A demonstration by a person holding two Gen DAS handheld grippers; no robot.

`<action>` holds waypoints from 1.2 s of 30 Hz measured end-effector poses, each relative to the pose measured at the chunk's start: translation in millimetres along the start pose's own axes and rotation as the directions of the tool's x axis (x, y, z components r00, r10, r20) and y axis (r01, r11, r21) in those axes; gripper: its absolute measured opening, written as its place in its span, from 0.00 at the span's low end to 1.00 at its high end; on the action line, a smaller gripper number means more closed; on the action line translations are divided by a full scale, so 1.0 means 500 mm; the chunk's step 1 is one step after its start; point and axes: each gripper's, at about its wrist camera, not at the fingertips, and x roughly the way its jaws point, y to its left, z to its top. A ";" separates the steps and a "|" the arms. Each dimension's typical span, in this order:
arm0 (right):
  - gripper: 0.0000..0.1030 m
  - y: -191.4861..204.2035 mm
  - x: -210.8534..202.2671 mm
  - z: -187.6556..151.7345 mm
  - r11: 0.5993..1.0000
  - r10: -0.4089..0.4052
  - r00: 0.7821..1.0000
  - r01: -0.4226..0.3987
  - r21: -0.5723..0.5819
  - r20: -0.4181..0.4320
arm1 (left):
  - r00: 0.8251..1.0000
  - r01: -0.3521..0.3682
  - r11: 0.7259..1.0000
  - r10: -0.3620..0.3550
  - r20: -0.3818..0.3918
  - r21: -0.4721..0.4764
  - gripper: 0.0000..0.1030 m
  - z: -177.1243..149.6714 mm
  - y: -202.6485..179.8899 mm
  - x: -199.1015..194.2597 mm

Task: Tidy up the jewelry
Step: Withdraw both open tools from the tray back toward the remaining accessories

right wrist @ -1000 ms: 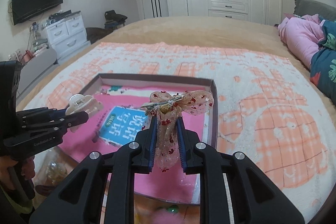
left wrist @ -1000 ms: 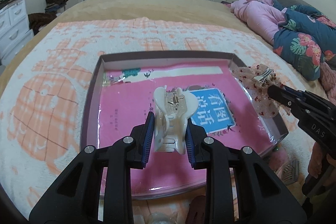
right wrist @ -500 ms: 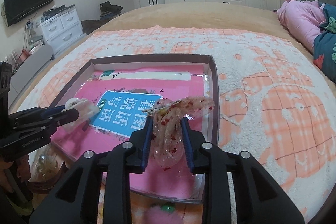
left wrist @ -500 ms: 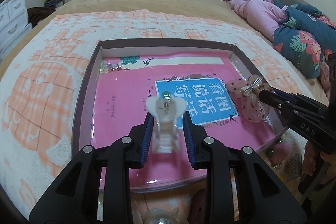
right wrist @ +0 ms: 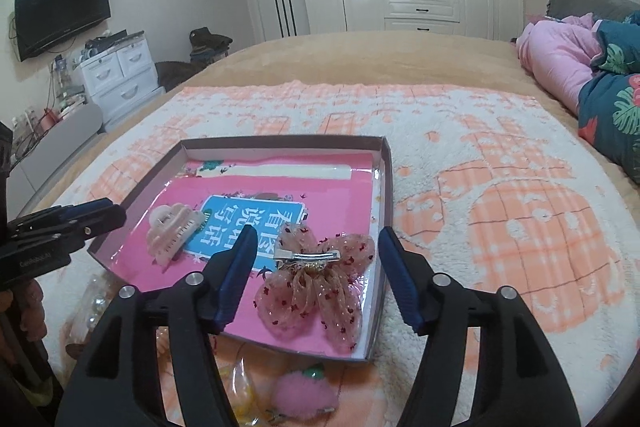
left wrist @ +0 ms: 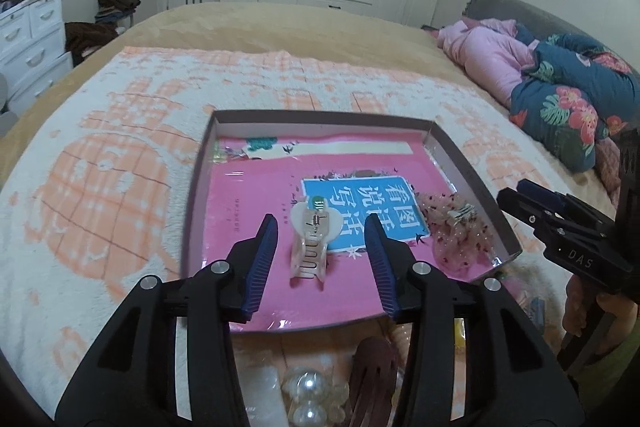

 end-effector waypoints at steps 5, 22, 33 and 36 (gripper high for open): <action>0.73 0.007 -0.039 0.006 1.000 0.020 0.999 -0.020 0.007 0.044 | 1.000 -0.002 1.000 0.003 0.031 -0.031 0.46 -0.005 0.006 -0.036; 0.79 0.051 -0.128 -0.027 0.998 0.062 0.992 -0.058 -0.039 0.110 | 0.995 0.030 0.999 -0.028 0.096 -0.025 0.66 -0.037 0.003 -0.130; 0.79 0.072 -0.159 -0.066 0.996 0.076 0.992 -0.070 -0.064 0.096 | 0.996 0.042 0.999 -0.042 0.084 -0.003 0.66 -0.075 0.002 -0.153; 0.79 0.075 -0.167 -0.078 0.995 0.076 0.993 -0.070 -0.064 0.091 | 0.996 0.046 0.999 -0.046 0.078 0.003 0.66 -0.088 0.001 -0.157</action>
